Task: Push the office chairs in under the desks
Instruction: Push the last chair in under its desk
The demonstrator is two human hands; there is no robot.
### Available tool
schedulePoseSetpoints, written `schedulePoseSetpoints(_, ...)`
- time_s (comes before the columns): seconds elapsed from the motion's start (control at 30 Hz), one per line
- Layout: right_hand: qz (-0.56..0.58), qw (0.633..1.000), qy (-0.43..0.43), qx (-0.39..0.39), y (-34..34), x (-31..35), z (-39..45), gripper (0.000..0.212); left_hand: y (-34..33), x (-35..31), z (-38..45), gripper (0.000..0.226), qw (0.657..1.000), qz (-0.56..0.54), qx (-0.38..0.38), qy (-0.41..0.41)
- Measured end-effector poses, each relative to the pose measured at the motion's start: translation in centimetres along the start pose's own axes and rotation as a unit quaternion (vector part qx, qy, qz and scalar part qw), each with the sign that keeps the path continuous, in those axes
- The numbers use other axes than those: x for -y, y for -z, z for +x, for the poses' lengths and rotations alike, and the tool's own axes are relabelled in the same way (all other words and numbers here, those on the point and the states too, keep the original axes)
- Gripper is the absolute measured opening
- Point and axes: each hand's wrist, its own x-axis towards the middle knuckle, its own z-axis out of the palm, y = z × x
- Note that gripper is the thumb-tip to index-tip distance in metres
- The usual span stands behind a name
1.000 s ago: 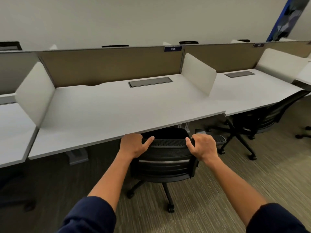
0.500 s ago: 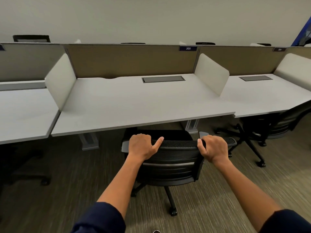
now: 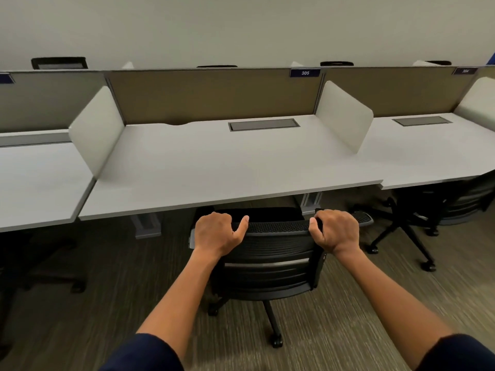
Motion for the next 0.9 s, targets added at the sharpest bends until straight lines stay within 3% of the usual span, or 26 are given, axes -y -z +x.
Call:
schedulePoseSetpoints(0.47,0.037,0.998,0.014,0.051,-4.5,-3.9,7.4,0.063,-2.4,-1.9,6.1,0.068,0.998,0.031,0.009,0.055)
schedulePoseSetpoints(0.9,0.066,0.995,0.021,0.068,-8.0,-1.9,13.3,0.065,-3.5,1.9,12.4,0.055,0.997,0.016,0.001,0.079)
